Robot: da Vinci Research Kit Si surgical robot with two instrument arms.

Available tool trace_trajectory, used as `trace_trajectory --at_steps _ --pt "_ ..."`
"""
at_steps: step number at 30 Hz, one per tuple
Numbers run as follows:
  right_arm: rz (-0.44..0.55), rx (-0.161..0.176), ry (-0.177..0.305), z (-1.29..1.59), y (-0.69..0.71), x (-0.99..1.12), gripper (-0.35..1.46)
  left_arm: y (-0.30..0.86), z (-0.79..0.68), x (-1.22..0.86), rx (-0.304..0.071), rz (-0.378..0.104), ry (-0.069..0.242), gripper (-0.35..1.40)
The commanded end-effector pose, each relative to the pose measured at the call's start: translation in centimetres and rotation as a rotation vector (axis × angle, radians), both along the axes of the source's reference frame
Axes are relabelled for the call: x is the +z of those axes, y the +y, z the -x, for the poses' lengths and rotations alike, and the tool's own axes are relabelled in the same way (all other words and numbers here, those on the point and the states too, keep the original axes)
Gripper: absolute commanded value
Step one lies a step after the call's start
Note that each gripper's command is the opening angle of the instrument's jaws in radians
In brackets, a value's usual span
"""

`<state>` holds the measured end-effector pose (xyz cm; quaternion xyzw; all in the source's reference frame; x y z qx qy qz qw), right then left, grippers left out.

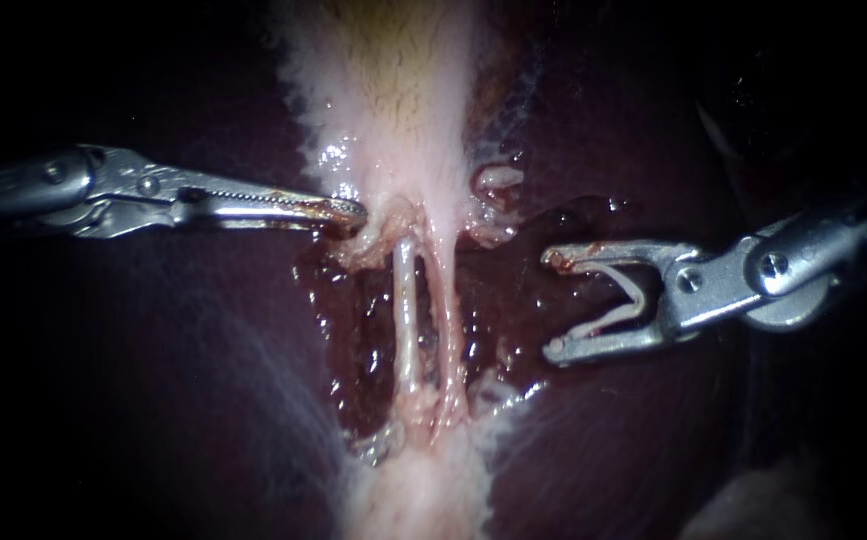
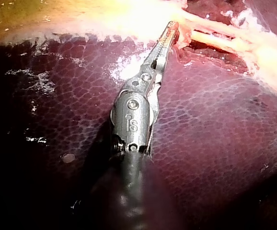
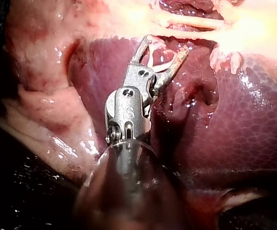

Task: Grabbing gallbladder

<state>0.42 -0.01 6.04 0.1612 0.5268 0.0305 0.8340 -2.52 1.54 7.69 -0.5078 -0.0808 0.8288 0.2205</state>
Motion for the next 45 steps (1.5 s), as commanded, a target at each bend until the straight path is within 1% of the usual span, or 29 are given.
trace_trajectory --at_steps 1,5,8,9,14,16,19,23,24,29,32,35,37,41,43,45 --pt "0.0 0.0 0.0 0.0 0.0 0.0 0.48 0.0 0.0 -0.01 0.0 0.0 -0.001 -0.35" --pt "0.0 0.0 0.0 0.0 0.0 0.0 0.48 -0.01 -0.01 -0.02 0.0 0.0 -0.001 -0.35" --pt "0.0 0.0 0.0 0.0 0.0 0.0 0.48 -0.02 -0.01 -0.04 -0.001 0.0 0.0 -0.18" --pt "0.0 0.0 0.0 0.0 0.0 0.0 0.48 -0.03 0.0 -0.05 -0.004 -0.005 0.0 -0.15" --pt "0.0 0.0 0.0 0.0 0.0 0.0 0.48 -0.07 0.02 -0.11 0.0 0.01 0.004 -0.03" --pt "0.0 0.0 0.0 0.0 0.0 0.0 0.48 -0.09 0.03 -0.14 0.004 0.02 0.006 0.05" --pt "0.0 0.0 0.0 0.0 0.0 0.0 0.48 -0.11 0.04 -0.17 0.019 0.051 0.012 0.19" --pt "0.0 0.0 0.0 0.0 0.0 0.0 0.48 -0.15 0.05 -0.24 0.031 0.076 0.017 0.26" --pt "0.0 0.0 0.0 0.01 0.0 0.0 0.49 -0.17 0.05 -0.26 0.033 0.082 0.018 0.32" --pt "0.0 -0.001 0.0 0.01 0.0 0.0 0.49 -0.24 0.06 -0.39 0.05 0.096 0.014 0.47" --pt "0.0 -0.001 0.0 0.01 0.0 0.0 0.49 -0.28 0.1 -0.44 0.061 0.103 0.01 0.52" --pt "0.0 -0.001 0.0 0.01 0.0 0.0 0.49 -0.3 0.14 -0.49 0.069 0.111 0.009 0.64" --pt "0.0 -0.001 0.0 0.01 0.0 0.0 0.49 -0.32 0.17 -0.51 0.07 0.117 0.011 0.66" --pt "0.0 -0.001 0.0 0.01 0.0 0.0 0.49 -0.29 0.26 -0.5 0.077 0.137 0.016 0.67" --pt "0.0 -0.001 0.0 0.01 0.0 0.0 0.49 -0.27 0.33 -0.47 0.078 0.142 0.019 0.67" --pt "0.0 0.0 0.0 0.01 0.0 0.0 0.49 -0.26 0.38 -0.43 0.084 0.159 0.022 0.67"
